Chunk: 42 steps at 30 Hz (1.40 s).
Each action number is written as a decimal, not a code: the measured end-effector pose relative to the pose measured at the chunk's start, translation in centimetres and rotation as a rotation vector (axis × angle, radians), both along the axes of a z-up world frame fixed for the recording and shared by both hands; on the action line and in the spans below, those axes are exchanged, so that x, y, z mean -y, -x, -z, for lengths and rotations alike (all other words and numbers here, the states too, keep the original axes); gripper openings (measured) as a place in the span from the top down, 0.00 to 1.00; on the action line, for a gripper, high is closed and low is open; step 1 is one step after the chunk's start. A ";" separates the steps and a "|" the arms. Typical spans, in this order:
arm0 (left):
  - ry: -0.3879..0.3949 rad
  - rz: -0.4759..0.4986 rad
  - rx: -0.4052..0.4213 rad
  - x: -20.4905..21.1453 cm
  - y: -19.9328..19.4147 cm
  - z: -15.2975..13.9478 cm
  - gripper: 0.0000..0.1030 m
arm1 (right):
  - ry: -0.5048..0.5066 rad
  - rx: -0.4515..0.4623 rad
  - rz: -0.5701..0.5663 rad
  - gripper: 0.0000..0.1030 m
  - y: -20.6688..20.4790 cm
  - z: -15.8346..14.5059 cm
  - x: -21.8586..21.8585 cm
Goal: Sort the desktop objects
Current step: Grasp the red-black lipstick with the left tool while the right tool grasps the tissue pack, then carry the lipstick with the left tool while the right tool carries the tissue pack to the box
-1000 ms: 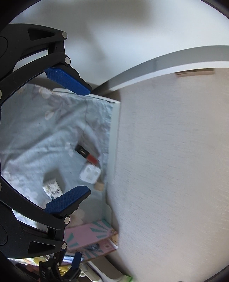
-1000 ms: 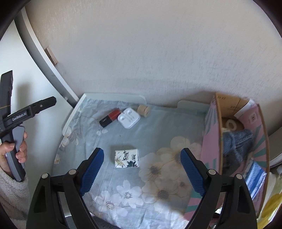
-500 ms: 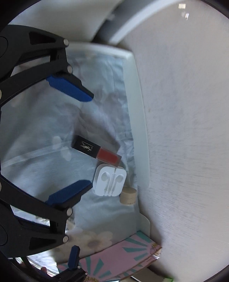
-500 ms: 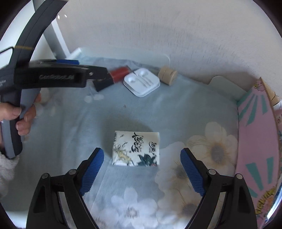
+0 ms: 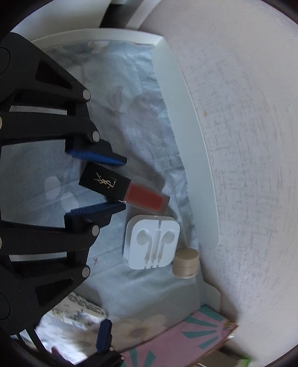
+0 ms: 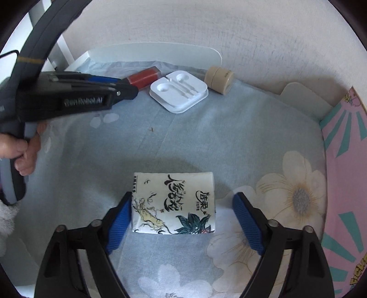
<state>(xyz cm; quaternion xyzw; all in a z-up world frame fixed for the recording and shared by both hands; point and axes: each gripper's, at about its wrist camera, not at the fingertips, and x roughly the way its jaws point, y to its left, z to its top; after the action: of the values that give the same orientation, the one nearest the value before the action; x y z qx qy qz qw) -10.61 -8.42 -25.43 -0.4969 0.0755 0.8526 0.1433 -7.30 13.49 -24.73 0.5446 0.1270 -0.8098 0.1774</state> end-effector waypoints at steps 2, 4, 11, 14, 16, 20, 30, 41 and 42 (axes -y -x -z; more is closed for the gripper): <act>0.003 0.013 0.003 -0.2 -0.1 0.0 0.78 | -0.009 0.007 -0.014 0.44 0.2 -0.3 0.1; 0.006 0.012 0.010 -0.3 -0.1 -0.1 0.82 | -0.005 0.023 -0.015 0.44 0.5 -0.4 0.0; -0.031 -0.028 0.015 0.3 -0.7 -1.1 0.83 | -0.001 0.045 -0.005 0.44 0.8 -0.9 -0.8; -0.038 -0.060 0.018 0.9 -1.1 -1.6 0.83 | 0.002 0.047 -0.008 0.44 0.9 -1.2 -1.0; -0.046 -0.087 0.020 1.4 -1.4 -1.9 0.83 | 0.005 0.041 -0.014 0.44 0.9 -1.7 -1.1; -0.060 -0.135 0.027 2.3 -1.9 -2.7 0.83 | 0.008 0.029 -0.028 0.44 1.1 -3.0 -1.2; -0.087 -0.173 0.039 2.0 -3.6 -7.7 0.83 | 0.053 -0.005 -0.052 0.44 0.5 -7.9 -2.9; -0.106 -0.102 0.004 -2.8 -4.6 -13.9 0.83 | 0.130 -0.088 -0.018 0.44 0.4 -13.7 -6.9; -0.109 -0.096 0.002 -3.4 -4.5 -14.0 0.83 | 0.136 -0.094 -0.011 0.44 0.6 -14.3 -7.6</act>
<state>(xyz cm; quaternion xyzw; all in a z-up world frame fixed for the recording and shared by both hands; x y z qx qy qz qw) -6.12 -5.03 -11.39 -0.4921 0.0049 0.8609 0.1291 -7.86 21.11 -10.41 0.4920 0.0829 -0.8401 0.2126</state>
